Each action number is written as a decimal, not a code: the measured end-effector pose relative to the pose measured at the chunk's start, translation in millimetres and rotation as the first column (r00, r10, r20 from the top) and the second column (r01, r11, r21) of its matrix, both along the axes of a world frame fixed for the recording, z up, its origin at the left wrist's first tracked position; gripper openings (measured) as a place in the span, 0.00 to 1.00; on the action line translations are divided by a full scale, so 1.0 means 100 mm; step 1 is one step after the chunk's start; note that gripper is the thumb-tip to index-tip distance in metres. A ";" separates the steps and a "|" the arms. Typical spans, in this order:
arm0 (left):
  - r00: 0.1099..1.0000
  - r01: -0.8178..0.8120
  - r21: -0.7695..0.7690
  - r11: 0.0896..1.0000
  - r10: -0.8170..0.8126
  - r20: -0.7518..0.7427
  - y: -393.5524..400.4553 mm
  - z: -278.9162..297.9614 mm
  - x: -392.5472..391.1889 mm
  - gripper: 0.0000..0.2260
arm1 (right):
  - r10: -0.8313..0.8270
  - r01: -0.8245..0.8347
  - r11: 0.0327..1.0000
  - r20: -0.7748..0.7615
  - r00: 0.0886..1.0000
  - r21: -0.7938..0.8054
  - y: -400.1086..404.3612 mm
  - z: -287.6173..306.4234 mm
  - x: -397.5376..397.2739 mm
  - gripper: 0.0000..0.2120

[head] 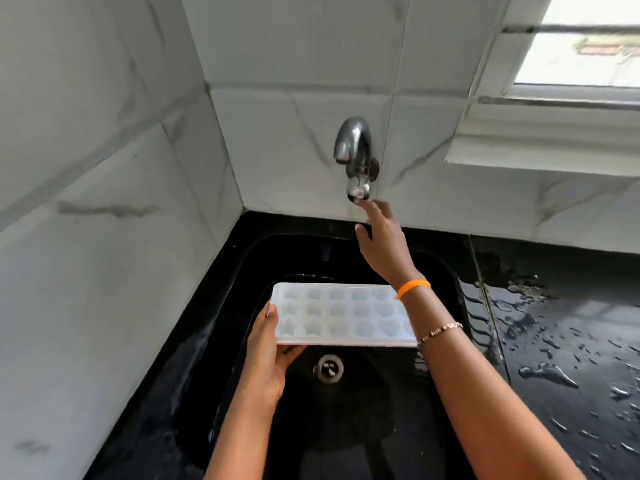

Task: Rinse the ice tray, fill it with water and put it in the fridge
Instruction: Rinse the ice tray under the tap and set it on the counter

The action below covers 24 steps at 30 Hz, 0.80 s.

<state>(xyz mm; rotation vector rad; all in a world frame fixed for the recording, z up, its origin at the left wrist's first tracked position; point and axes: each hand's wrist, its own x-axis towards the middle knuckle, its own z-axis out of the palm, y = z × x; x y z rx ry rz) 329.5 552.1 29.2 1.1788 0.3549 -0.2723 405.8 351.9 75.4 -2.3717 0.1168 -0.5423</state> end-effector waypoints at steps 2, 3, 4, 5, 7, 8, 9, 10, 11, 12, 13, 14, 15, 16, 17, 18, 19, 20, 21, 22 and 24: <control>0.999 0.038 0.011 0.999 -0.038 0.005 0.01 0.01 0.17 0.13 | -0.021 0.020 0.999 -0.020 1.000 -0.029 0.06 0.05 0.27 0.23; 0.999 0.051 0.007 0.999 -0.051 0.007 0.01 0.01 0.25 0.14 | -0.041 0.040 0.999 -0.047 0.998 -0.031 0.08 0.06 0.40 0.24; 0.998 0.057 0.004 0.998 -0.057 0.001 0.02 0.01 0.29 0.13 | -0.064 0.061 0.997 -0.067 0.996 -0.045 0.10 0.06 0.50 0.24; 0.998 0.062 -0.004 0.998 -0.062 -0.006 0.02 0.01 0.35 0.13 | -0.092 0.086 0.993 -0.079 0.993 -0.075 0.11 0.04 0.60 0.23; 0.998 0.066 -0.025 0.998 -0.066 -0.020 0.03 -0.01 0.41 0.12 | -0.154 0.142 0.975 -0.059 0.986 -0.173 0.11 -0.01 0.73 0.20; 0.997 0.066 -0.040 0.997 -0.067 -0.029 0.03 -0.02 0.44 0.12 | -0.170 0.158 0.959 -0.034 0.985 -0.235 0.10 -0.04 0.76 0.19; 0.997 0.066 -0.050 0.997 -0.068 -0.039 0.02 -0.02 0.46 0.12 | -0.178 0.166 0.945 -0.016 0.984 -0.283 0.08 -0.06 0.77 0.19; 0.996 0.066 -0.063 0.996 -0.069 -0.049 0.02 -0.03 0.48 0.12 | -0.172 0.161 0.933 -0.007 0.985 -0.321 0.06 -0.08 0.79 0.18; 0.996 0.067 -0.074 0.995 -0.072 -0.059 0.02 -0.04 0.50 0.12 | -0.160 0.151 0.922 0.004 0.987 -0.357 0.04 -0.08 0.80 0.17; 0.995 0.068 -0.081 0.994 -0.074 -0.072 0.01 -0.06 0.51 0.12 | -0.146 0.140 0.904 0.016 0.989 -0.404 0.02 -0.09 0.80 0.17; 0.994 0.070 -0.084 0.994 -0.077 -0.082 -0.01 -0.07 0.52 0.12 | -0.133 0.130 0.877 0.027 0.991 -0.462 0.01 -0.08 0.80 0.17; 0.993 0.073 -0.085 0.994 -0.081 -0.092 -0.02 -0.09 0.52 0.12 | -0.127 0.128 0.846 0.037 0.991 -0.517 0.00 -0.07 0.80 0.18; 0.991 0.077 -0.087 0.993 -0.086 -0.100 -0.05 -0.10 0.52 0.12 | -0.125 0.130 0.817 0.047 0.991 -0.562 -0.01 -0.08 0.81 0.19; 0.990 0.084 -0.086 0.993 -0.093 -0.105 -0.07 -0.11 0.52 0.13 | -0.123 0.135 0.792 0.061 0.991 -0.596 -0.02 -0.08 0.82 0.19; 0.989 0.093 -0.086 0.992 -0.101 -0.105 -0.09 -0.11 0.52 0.13 | -0.122 0.140 0.770 0.072 0.990 -0.622 -0.03 -0.08 0.83 0.19; 0.988 0.099 -0.088 0.991 -0.108 -0.106 -0.11 -0.11 0.51 0.13 | -0.118 0.139 0.756 0.076 0.990 -0.640 -0.03 -0.07 0.82 0.19; 0.988 0.107 -0.090 0.990 -0.116 -0.105 -0.13 -0.11 0.50 0.13 | -0.115 0.136 0.745 0.075 0.991 -0.653 -0.03 -0.07 0.82 0.18; 0.987 0.117 -0.088 0.989 -0.125 -0.101 -0.14 -0.10 0.49 0.13 | -0.111 0.132 0.736 0.073 0.991 -0.664 -0.03 -0.06 0.82 0.18; 0.986 0.127 -0.086 0.988 -0.135 -0.095 -0.15 -0.09 0.48 0.12 | -0.106 0.128 0.725 0.074 0.992 -0.676 -0.04 -0.06 0.82 0.18; 0.986 0.135 -0.086 0.987 -0.143 -0.088 -0.16 -0.08 0.48 0.12 | -0.102 0.120 0.721 0.067 0.993 -0.683 -0.05 -0.05 0.82 0.18; 0.985 0.146 -0.088 0.985 -0.153 -0.078 -0.18 -0.06 0.48 0.12 | -0.091 0.092 0.723 0.038 0.995 -0.684 -0.07 -0.05 0.82 0.18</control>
